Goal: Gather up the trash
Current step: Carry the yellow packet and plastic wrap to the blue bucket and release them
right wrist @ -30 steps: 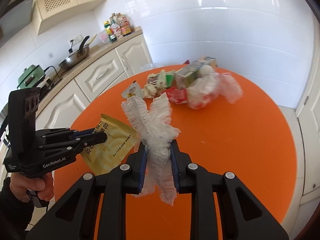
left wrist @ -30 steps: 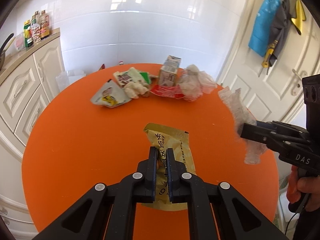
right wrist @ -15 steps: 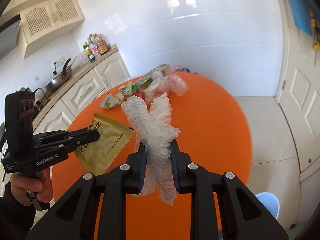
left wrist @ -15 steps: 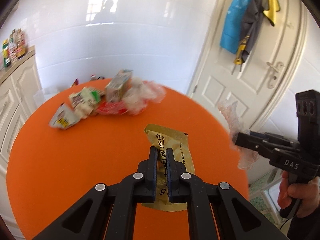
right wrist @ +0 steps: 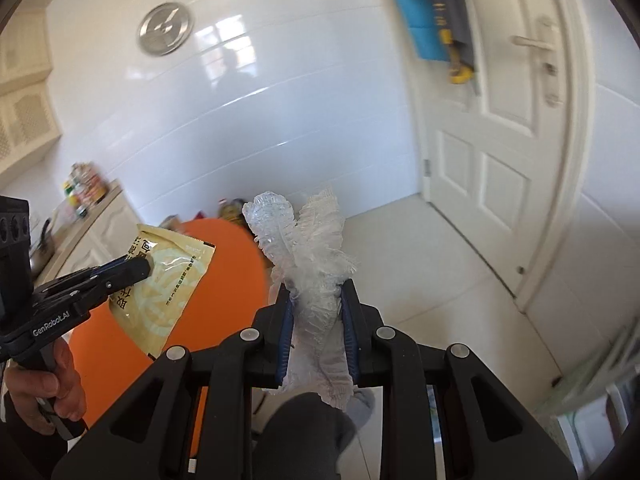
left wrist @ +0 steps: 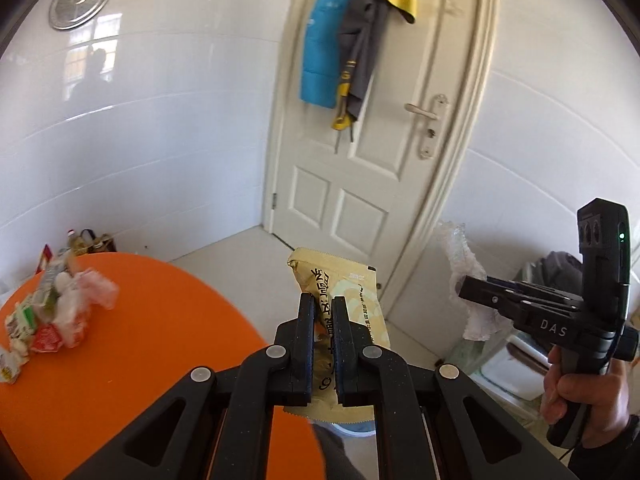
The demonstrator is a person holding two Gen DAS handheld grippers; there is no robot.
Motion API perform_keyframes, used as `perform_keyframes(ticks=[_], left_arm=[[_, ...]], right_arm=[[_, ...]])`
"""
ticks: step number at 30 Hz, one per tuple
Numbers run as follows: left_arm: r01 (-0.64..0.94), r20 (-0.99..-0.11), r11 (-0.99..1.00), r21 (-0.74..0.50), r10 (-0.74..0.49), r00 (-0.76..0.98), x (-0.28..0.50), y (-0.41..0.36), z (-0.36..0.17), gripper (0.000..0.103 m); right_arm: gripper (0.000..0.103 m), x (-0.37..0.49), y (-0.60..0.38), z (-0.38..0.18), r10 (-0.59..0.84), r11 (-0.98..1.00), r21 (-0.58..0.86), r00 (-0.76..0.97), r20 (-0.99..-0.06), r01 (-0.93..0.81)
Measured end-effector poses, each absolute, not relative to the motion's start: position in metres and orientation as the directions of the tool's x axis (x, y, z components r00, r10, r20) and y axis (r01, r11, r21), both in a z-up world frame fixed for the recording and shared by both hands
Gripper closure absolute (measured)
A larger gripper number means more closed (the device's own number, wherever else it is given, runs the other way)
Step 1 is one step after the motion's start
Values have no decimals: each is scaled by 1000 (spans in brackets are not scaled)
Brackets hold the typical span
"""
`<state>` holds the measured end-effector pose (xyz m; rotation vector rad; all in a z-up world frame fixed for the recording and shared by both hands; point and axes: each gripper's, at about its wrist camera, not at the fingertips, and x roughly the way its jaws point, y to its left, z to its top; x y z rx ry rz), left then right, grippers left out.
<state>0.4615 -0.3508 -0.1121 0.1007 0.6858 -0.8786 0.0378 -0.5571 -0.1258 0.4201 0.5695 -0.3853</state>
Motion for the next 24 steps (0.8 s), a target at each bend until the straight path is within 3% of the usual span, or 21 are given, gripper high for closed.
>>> perform_keyframes(ticks=[5,11,24], left_arm=[[792,-631,567,-227,-705,323,465,-416,-133,99],[818,-721,526,-232,-657,219,483,-482,-180,99],[833,-918,511,-214,-397,8,554,-645,-315,97]], right_arm=[[81,7,-598,-148,-281,781,289,725,-629,554],[81,-3,-647,-203,-255,690,346,660,-706,636],[78,-12,-721,-340,-118,448,471,572,-812,760]])
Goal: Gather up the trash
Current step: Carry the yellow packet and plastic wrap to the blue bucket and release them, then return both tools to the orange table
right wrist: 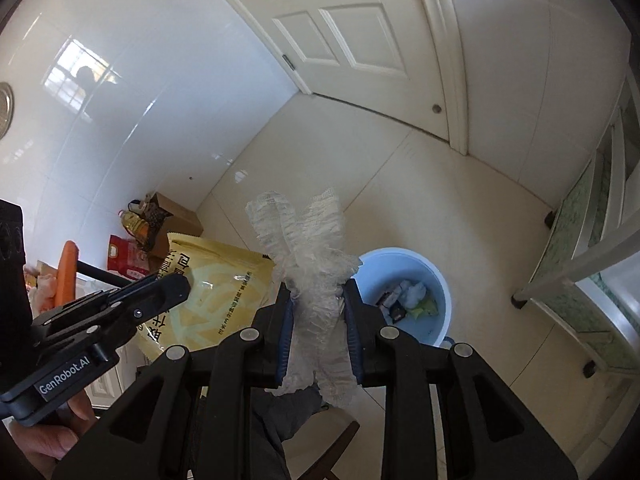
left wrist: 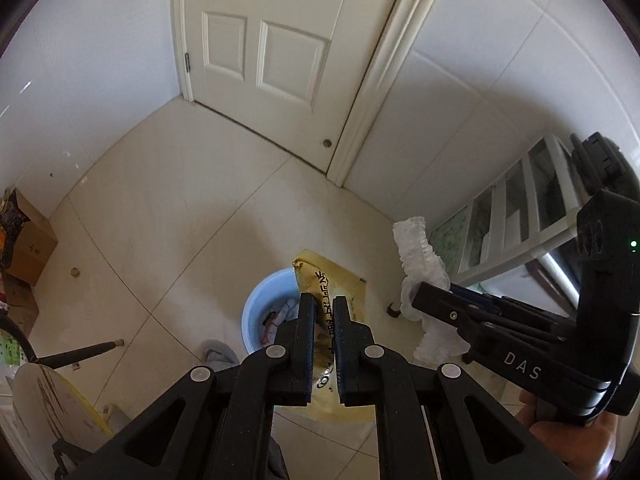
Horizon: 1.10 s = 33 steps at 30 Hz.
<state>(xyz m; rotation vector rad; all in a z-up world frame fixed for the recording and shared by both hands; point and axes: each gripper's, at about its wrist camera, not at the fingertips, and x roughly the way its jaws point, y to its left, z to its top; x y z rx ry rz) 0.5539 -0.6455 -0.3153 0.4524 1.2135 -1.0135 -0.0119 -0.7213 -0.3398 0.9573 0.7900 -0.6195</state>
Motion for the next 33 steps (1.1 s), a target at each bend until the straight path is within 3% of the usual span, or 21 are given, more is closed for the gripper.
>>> perform_keyframes(ticks=[3,5,6,7,8,9,11,12,14,18,33], left_arm=[[843,-947,506,-181,-322,-10,569,-678,-344,88],[846,-956,507,-165,-293,-11,580,-696,-355,71],[845,-957,512,-154,-289,1,583,-698,-356,55],[842,-956,519,-148,-294,13,585,-699,-356,42],[837,-953,528,-141,-301,30,587,-701,-356,38],[832,-953,539,-128,-298,47,584,-702,-356,33],[824,-957,558,-95,-279,78,582,-707,-355,29],[823,-956,562,-85,-278,91,579,-709,-355,28],[818,-952,572,-59,-278,125,571,-709,-350,25],[805,-936,592,-33,-300,182,556,-691,-332,12],[781,-851,619,-85,-453,266,499,-590,-261,11]], right_arm=[[76,-12,-729,-363,-88,401,472,546,-833,785],[73,-12,-734,-374,-69,378,485,547,-834,788],[70,-12,-735,-378,-64,370,484,542,-838,793],[60,-11,-734,-381,-59,368,485,540,-839,793],[46,-11,-735,-383,-53,368,489,543,-838,791],[39,-9,-734,-384,-55,366,490,543,-838,792],[9,-10,-733,-386,-75,358,466,522,-849,809],[5,-10,-733,-386,-80,352,464,520,-850,813],[0,-11,-732,-387,-84,343,460,514,-854,819],[0,-13,-726,-376,-132,338,418,482,-866,843],[0,-9,-677,-276,-261,443,416,558,-788,794]])
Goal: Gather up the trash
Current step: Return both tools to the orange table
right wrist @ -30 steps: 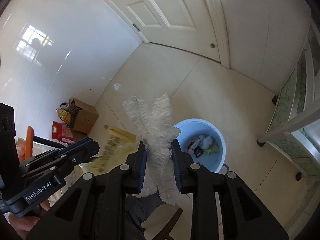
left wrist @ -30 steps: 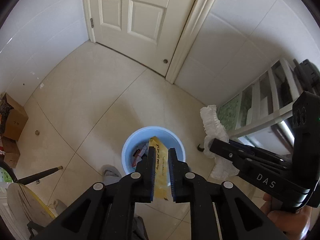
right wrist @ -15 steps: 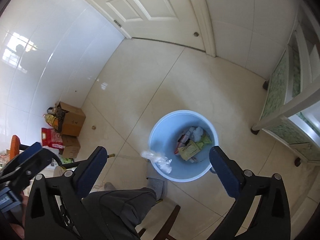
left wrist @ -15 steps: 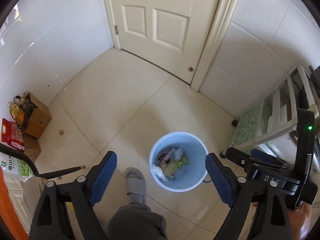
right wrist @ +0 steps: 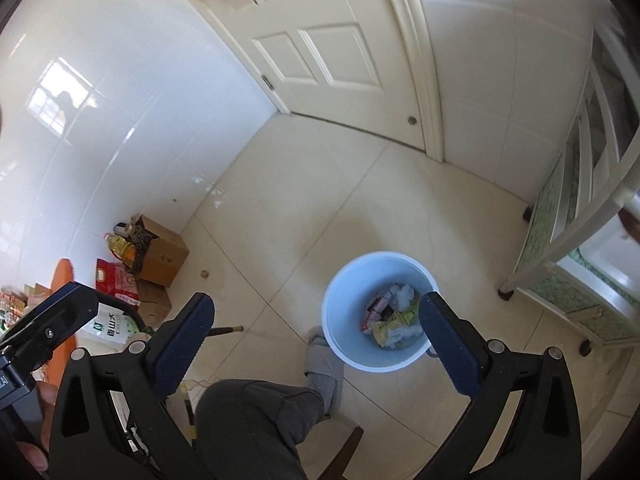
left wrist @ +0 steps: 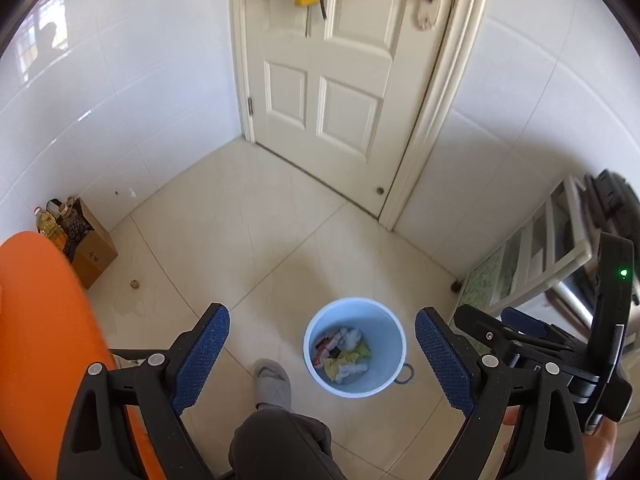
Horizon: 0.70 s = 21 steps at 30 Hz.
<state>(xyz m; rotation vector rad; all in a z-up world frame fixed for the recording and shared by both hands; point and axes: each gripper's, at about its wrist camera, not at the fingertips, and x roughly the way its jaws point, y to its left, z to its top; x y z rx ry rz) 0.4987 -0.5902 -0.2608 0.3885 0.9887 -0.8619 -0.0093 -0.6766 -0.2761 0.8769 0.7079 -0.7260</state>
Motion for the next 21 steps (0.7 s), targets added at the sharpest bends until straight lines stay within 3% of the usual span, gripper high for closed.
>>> perform_keyframes(ticks=[12,21], left_arm=[[706,-708,704,-77,-537,459,457,-428,-163,8],[566,-604,824,-40,-471,643,407,-300,-105,5]], right_arm=[[0,37,-598,-158,-326,636,395,695,-642,663],[0,93,-520,-102,-278,780,344,782,-558,523]])
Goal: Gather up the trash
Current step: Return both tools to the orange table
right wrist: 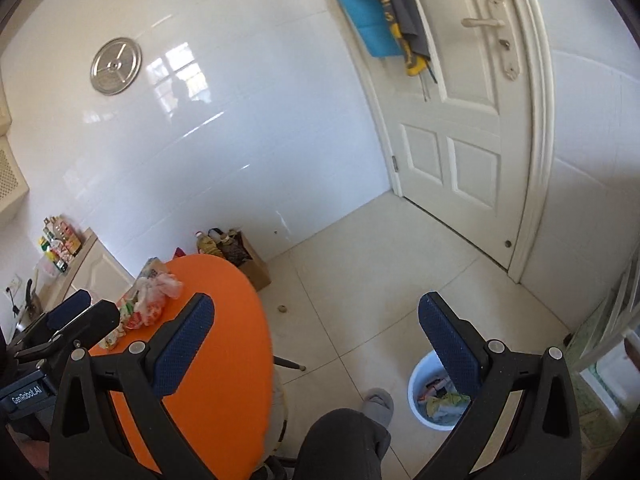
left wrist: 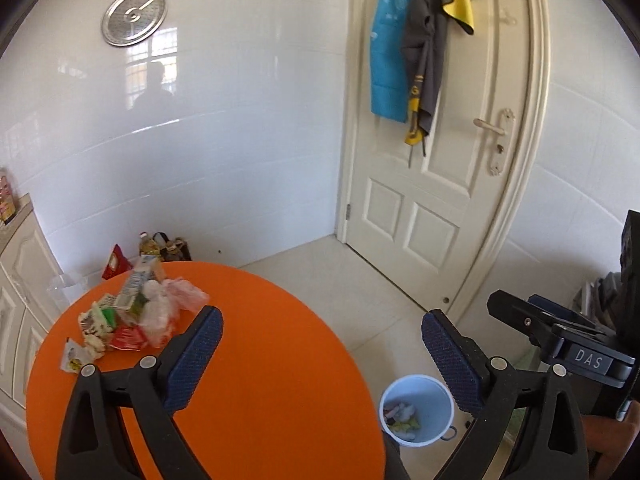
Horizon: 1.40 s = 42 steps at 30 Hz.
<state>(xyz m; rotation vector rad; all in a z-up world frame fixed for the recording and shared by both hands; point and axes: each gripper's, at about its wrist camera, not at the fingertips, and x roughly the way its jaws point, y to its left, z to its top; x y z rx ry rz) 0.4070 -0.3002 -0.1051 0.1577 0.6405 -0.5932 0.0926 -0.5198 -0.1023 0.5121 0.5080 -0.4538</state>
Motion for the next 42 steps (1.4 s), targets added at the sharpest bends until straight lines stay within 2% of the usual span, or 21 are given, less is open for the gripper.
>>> perform_keyframes(ticks=[8,25,31,42], left_arm=[[413,-530,910,-28,-363,766,351,-204,-84,1],[164,-489,980,-109,-196,850,280,-77,-71,1],[107,-502,987,-117,-152,851,276,-61,-74,1],[78,-582,989,-126,-137,801,341,-45,-94,1]], right_arm=[[0,138,-450,-70,-211,881,273,838,-504,386],[0,191,-338,-44,-91,967,175,889,-449,187],[0,205,-320,-49,-73,980,133,883,-464,150],[0,251,-322,-83,-39,981,136,829,-558,138]])
